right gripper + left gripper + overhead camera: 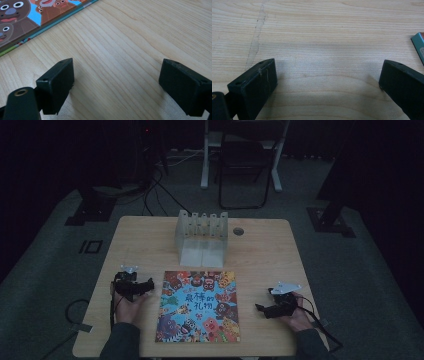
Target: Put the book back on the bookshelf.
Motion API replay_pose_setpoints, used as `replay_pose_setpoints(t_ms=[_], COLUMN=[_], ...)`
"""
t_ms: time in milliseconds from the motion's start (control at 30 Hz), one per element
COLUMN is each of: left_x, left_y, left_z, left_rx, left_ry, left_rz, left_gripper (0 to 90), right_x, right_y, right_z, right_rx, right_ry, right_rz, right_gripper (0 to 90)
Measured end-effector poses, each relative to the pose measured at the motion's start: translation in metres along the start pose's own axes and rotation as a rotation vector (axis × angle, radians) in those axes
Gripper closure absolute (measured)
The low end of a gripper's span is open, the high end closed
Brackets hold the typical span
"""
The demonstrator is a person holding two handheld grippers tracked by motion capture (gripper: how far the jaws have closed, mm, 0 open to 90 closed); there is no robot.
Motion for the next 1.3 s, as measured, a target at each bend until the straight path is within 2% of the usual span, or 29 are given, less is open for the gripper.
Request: replay_pose_setpoints(t_ms=[200, 333, 367, 400, 533, 567, 700, 767, 967, 1200, 1300], left_x=[0.000, 0.000, 0.000, 0.000, 0.000, 0.000, 0.001, 0.001, 0.001, 0.001, 0.001], left_y=[0.004, 0.005, 0.005, 0.005, 0.006, 0.006, 0.006, 0.007, 0.007, 0.008, 0.009], left_z=[0.006, 0.007, 0.008, 0.008, 0.008, 0.010, 0.012, 0.013, 0.014, 0.016, 0.016], left_rx=[0.001, 0.001, 0.001, 0.000, 0.001, 0.009, 0.026, 0.034, 0.029, 0.013, 0.010], left_ry=[0.049, 0.055, 0.057, 0.057, 0.060, 0.081, 0.103, 0.130, 0.137, 0.149, 0.149], left_rz=[-0.036, -0.040, -0.042, -0.042, -0.044, -0.057, -0.077, -0.096, -0.100, -0.108, -0.108], left_gripper=[1.6, 1.6, 1.6, 1.7, 1.7, 1.7, 1.8, 1.6, 1.7, 5.8, 5.8], right_x=[0.000, 0.000, 0.000, 0.000, 0.000, 0.002, 0.005, 0.007, 0.011, 0.016, 0.018], right_y=[0.000, 0.000, 0.000, -0.001, -0.004, -0.008, -0.015, -0.022, -0.036, -0.049, -0.059], right_z=[0.000, 0.000, 0.000, 0.001, 0.005, 0.007, 0.012, 0.016, 0.022, 0.019, 0.017], right_rx=[0.003, 0.003, 0.001, -0.001, -0.006, -0.019, -0.041, -0.062, -0.088, -0.099, -0.109], right_ry=[-0.007, -0.005, -0.002, 0.010, 0.030, 0.038, 0.058, 0.078, 0.109, 0.115, 0.113], right_rz=[0.004, 0.003, 0.001, -0.010, -0.007, -0.001, 0.009, 0.021, 0.043, 0.074, 0.101], right_gripper=[10.6, 11.3, 12.1, 16.7, 21.5, 22.5, 23.4, 23.4, 23.4, 23.5, 23.9])
Point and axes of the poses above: each handheld gripper's, and its own axes: z roughly backward along the jaws, y roughly out of its underside, x roughly to its left, the point moved 2 cm from there along -z, roughly forward along the jaws, and after that the axes turned 12 degrees about -x, right-handed, at the moved point
